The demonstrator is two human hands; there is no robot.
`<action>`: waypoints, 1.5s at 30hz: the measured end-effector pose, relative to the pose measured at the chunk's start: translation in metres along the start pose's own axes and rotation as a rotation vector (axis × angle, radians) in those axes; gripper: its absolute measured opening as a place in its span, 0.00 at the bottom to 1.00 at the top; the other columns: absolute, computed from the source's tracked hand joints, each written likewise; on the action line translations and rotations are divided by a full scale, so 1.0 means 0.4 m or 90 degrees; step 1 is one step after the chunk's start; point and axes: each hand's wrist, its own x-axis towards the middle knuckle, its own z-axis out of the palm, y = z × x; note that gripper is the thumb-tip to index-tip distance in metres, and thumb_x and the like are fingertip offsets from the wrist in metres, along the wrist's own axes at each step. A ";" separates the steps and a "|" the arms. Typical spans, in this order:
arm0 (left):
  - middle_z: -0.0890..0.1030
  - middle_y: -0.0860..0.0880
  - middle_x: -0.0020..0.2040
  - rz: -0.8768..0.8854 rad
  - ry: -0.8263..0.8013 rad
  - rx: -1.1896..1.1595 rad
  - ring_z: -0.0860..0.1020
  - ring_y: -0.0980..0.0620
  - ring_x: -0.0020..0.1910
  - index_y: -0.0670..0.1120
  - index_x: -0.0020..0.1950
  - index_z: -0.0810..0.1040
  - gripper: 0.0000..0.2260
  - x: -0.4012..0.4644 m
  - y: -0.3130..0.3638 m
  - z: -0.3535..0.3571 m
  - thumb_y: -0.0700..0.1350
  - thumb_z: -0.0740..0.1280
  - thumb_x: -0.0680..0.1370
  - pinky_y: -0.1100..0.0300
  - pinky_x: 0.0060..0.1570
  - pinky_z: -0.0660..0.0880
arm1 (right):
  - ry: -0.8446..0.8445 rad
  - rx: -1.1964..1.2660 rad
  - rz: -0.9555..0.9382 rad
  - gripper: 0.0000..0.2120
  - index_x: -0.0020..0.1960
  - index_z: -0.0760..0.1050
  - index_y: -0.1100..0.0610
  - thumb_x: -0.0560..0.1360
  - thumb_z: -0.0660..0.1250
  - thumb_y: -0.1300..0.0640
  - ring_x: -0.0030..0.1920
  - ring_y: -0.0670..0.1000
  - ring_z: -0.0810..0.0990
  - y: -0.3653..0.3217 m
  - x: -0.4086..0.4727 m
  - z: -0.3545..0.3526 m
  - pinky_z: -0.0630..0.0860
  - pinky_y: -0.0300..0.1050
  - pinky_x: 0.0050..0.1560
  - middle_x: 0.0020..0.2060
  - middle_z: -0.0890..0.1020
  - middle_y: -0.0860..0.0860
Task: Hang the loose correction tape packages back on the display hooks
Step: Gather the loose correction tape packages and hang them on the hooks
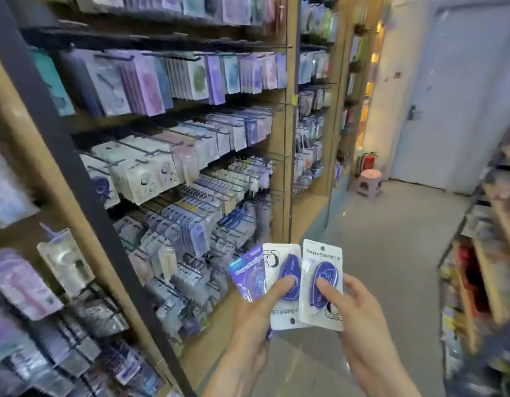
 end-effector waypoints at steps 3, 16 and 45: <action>0.89 0.43 0.53 0.062 0.090 -0.064 0.88 0.41 0.48 0.46 0.62 0.85 0.22 0.099 0.054 0.071 0.44 0.80 0.68 0.50 0.38 0.85 | -0.091 -0.022 -0.006 0.14 0.59 0.80 0.58 0.74 0.75 0.60 0.52 0.59 0.87 -0.066 0.189 0.024 0.82 0.58 0.54 0.50 0.88 0.55; 0.89 0.47 0.51 0.347 0.626 -0.181 0.88 0.45 0.47 0.47 0.61 0.85 0.22 0.118 0.296 -0.087 0.45 0.81 0.68 0.50 0.45 0.83 | -0.610 -0.055 0.059 0.09 0.55 0.83 0.58 0.77 0.74 0.55 0.49 0.51 0.87 -0.107 0.403 0.489 0.80 0.38 0.45 0.48 0.88 0.50; 0.88 0.46 0.55 0.407 0.623 -0.136 0.88 0.44 0.51 0.47 0.63 0.83 0.25 0.187 0.347 -0.292 0.43 0.79 0.66 0.52 0.42 0.83 | -0.719 -0.096 0.080 0.11 0.59 0.81 0.53 0.80 0.69 0.49 0.41 0.47 0.87 0.024 0.432 0.861 0.76 0.38 0.30 0.47 0.88 0.49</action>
